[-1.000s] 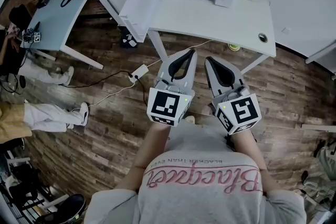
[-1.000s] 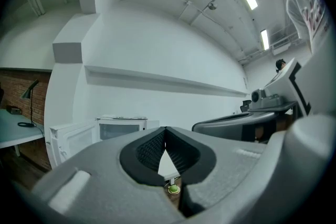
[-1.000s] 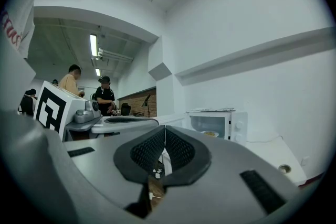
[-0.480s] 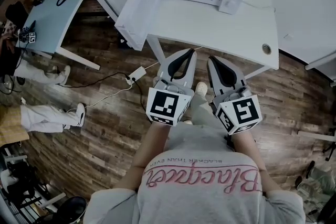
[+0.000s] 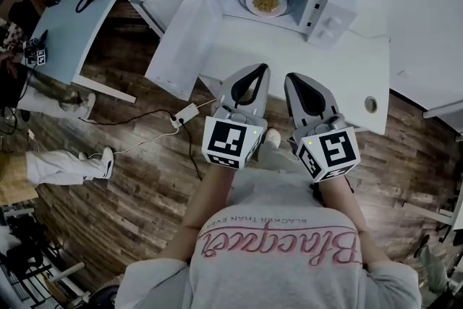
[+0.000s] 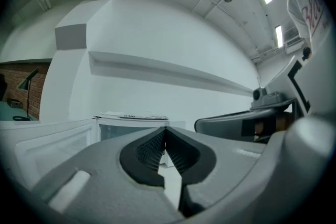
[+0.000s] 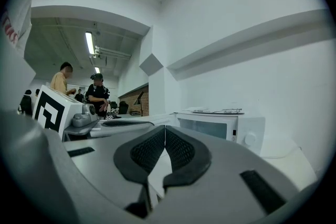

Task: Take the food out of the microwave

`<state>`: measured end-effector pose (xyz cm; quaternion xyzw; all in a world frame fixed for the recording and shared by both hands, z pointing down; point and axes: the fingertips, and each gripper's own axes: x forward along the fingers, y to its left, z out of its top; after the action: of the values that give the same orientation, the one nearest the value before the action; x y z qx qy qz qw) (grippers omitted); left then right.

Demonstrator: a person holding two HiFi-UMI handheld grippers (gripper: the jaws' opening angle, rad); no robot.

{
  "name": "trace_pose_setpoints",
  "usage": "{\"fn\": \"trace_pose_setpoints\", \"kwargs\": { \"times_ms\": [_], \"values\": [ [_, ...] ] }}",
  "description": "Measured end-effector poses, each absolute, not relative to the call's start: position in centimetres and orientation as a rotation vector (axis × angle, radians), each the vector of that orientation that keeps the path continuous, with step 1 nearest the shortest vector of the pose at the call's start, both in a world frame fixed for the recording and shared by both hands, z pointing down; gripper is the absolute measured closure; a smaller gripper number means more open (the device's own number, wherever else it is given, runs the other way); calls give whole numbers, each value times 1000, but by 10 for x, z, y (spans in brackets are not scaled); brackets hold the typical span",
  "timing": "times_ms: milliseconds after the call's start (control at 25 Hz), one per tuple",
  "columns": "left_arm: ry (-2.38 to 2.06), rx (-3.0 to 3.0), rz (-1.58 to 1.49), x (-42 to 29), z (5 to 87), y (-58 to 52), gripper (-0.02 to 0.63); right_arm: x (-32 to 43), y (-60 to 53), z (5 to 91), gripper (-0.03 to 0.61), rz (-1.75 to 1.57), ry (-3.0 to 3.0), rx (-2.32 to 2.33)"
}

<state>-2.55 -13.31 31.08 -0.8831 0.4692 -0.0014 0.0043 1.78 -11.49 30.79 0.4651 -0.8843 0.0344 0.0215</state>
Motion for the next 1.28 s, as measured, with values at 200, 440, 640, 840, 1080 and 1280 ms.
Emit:
{"fn": "trace_pose_setpoints", "kwargs": {
  "times_ms": [200,440,640,840,1080,1280],
  "values": [
    [1451,-2761,28,-8,304,-185,607,33,-172,308,566,157,-2753,1417],
    [1531,-2767,12,5,316,-237,607,49,-220,313,566,175,-2758,1382],
    [1619,-2823,116,3,325,-266,606,58,-249,319,566,206,-2759,1380],
    [1711,-2936,182,0,347,-291,374,56,-265,330,566,249,-2762,1341],
    [1653,-3072,242,-3,372,-308,321,48,-280,347,566,300,-2743,1327],
    [1747,-3252,357,-17,411,-334,322,43,-300,362,566,385,-2714,1363]
  ]
}}
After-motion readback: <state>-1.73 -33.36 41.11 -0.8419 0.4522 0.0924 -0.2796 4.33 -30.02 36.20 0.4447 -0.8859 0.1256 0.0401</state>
